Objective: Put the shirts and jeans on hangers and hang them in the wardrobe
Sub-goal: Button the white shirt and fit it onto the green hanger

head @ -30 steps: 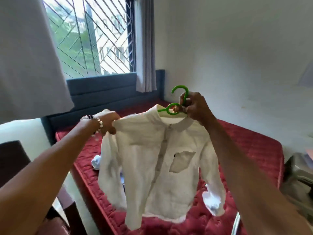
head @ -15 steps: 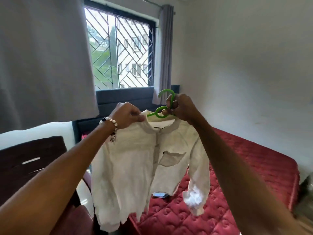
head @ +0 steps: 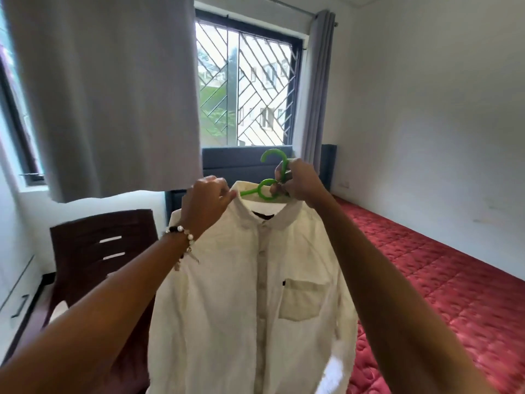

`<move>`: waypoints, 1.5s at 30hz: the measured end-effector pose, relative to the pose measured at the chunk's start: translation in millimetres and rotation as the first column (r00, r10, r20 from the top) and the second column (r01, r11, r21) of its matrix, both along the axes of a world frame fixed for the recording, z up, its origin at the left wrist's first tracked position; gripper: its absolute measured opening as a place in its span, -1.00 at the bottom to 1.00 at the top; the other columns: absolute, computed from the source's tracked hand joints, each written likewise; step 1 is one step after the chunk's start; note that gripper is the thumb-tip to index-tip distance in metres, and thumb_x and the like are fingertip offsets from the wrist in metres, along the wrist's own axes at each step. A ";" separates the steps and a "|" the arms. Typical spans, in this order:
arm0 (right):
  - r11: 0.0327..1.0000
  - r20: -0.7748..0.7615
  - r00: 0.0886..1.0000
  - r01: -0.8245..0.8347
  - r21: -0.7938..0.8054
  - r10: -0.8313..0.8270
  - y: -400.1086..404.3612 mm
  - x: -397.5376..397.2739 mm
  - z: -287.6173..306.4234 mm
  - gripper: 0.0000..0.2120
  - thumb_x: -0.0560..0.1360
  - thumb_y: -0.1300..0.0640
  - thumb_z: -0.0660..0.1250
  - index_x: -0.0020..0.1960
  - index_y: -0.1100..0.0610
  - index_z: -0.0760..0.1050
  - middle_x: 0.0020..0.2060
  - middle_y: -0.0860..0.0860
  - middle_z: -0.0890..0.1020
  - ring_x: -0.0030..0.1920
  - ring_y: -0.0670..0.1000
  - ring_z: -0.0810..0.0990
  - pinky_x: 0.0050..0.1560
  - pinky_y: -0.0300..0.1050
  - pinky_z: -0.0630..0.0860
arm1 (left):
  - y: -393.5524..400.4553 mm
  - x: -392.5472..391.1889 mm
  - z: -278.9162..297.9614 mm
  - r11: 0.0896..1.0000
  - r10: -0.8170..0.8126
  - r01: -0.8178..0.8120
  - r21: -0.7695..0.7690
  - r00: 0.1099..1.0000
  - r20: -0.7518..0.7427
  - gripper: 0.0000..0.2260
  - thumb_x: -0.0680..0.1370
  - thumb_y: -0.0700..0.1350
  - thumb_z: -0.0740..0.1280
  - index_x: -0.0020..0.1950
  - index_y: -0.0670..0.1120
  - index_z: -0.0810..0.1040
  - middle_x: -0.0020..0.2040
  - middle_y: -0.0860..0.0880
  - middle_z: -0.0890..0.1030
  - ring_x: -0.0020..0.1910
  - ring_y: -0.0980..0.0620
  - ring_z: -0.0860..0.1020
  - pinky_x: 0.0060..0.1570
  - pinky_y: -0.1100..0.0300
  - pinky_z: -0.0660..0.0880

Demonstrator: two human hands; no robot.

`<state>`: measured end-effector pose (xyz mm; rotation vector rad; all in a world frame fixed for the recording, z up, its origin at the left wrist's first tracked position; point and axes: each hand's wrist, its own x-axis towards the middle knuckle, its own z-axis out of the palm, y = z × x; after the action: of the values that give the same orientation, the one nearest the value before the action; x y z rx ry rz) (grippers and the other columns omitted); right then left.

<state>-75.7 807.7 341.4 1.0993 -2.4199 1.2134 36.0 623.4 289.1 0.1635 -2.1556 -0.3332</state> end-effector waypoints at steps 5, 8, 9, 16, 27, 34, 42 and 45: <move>0.980 0.020 0.983 -0.186 0.073 0.185 -6.2 -3.8 6.0 -0.76 0.36 0.53 0.34 -0.20 0.20 0.51 -0.23 0.13 0.63 -0.10 0.10 0.69 -0.05 -0.03 0.65 | -12.1 2.1 15.2 0.992 -0.039 0.016 0.128 0.983 0.178 -0.81 0.52 -0.03 0.37 -0.14 -0.15 0.62 -0.21 -0.09 0.64 -0.27 0.05 0.51 -0.27 0.25 0.42; 0.969 -0.011 0.971 -0.238 0.071 0.239 -18.2 -12.3 10.1 -0.67 0.37 0.54 0.34 -0.23 0.11 0.52 -0.20 0.15 0.67 -0.12 0.08 0.70 -0.03 0.06 0.65 | -17.0 15.7 21.2 0.961 -0.191 0.111 0.252 0.928 0.319 -0.72 0.49 0.04 0.40 0.12 -0.08 0.58 -0.01 0.00 0.62 -0.10 0.04 0.57 -0.13 0.24 0.42; 0.966 -0.032 0.967 -0.250 0.063 0.252 -23.3 -11.3 12.9 -0.68 0.36 0.52 0.36 -0.22 0.10 0.53 -0.21 0.14 0.67 -0.13 0.08 0.69 -0.05 0.07 0.64 | -17.9 20.0 21.9 0.964 -0.188 0.098 0.248 0.909 0.372 -0.64 0.46 0.06 0.43 0.20 -0.05 0.55 0.04 0.03 0.59 -0.06 0.05 0.56 -0.11 0.25 0.40; 0.852 -0.081 0.853 -0.521 -0.055 0.516 -89.9 24.9 46.4 -0.79 0.35 0.38 0.49 -0.07 0.18 0.58 -0.24 0.03 0.68 -0.19 -0.01 0.71 -0.06 -0.04 0.65 | -32.2 75.0 34.0 0.957 0.173 -0.188 0.220 0.981 0.087 -0.76 0.36 -0.10 0.52 0.00 -0.02 0.61 -0.10 -0.03 0.67 -0.10 -0.03 0.59 -0.18 0.26 0.35; 0.512 -0.316 0.551 -0.834 -0.204 0.772 -210.5 164.4 91.4 -0.76 0.28 0.14 0.58 -0.10 0.02 0.61 -0.24 -0.23 0.64 -0.29 -0.21 0.62 -0.16 -0.29 0.52 | -50.9 242.7 84.9 0.762 0.645 -0.603 0.239 0.742 -0.184 -0.85 0.37 0.02 0.49 -0.14 0.00 0.62 -0.20 0.03 0.65 -0.26 0.09 0.52 -0.23 0.22 0.41; 0.209 -0.334 0.298 -0.938 -0.277 0.894 -250.7 312.1 129.7 -0.68 0.39 0.12 0.52 0.11 0.09 0.55 -0.14 -0.03 0.67 -0.22 -0.08 0.63 -0.19 -0.31 0.55 | -41.0 394.7 132.1 0.496 0.844 -0.861 0.112 0.448 -0.295 -0.86 0.39 0.06 0.46 -0.13 0.06 0.62 -0.45 0.13 0.43 -0.38 0.01 0.46 -0.36 0.19 0.35; -0.035 -0.485 -0.022 -0.999 -0.017 0.874 -272.9 479.0 131.8 -0.25 0.37 -0.12 0.50 0.46 -0.02 0.28 0.22 -0.06 0.51 0.15 -0.06 0.52 0.16 -0.24 0.44 | -9.5 596.9 184.2 0.220 0.924 -0.975 0.019 0.202 -0.325 -0.73 0.32 0.20 0.39 -0.12 0.07 0.64 -0.21 0.03 0.66 -0.19 0.00 0.60 -0.19 0.05 0.52; 0.158 -0.665 -0.021 -0.965 0.208 0.747 -283.1 550.1 134.9 0.09 0.26 -0.32 0.47 0.56 -0.10 -0.09 0.39 -0.01 0.33 0.33 0.08 0.37 0.24 0.15 0.41 | 8.1 664.5 208.4 0.114 0.927 -0.993 0.028 0.096 -0.362 -0.78 0.34 0.12 0.48 -0.10 0.05 0.67 -0.14 0.00 0.67 -0.13 -0.04 0.61 -0.15 0.05 0.54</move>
<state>474.4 524.6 476.3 2.5633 -0.6348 1.0181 700.5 631.5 497.5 1.2994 -1.2841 0.6858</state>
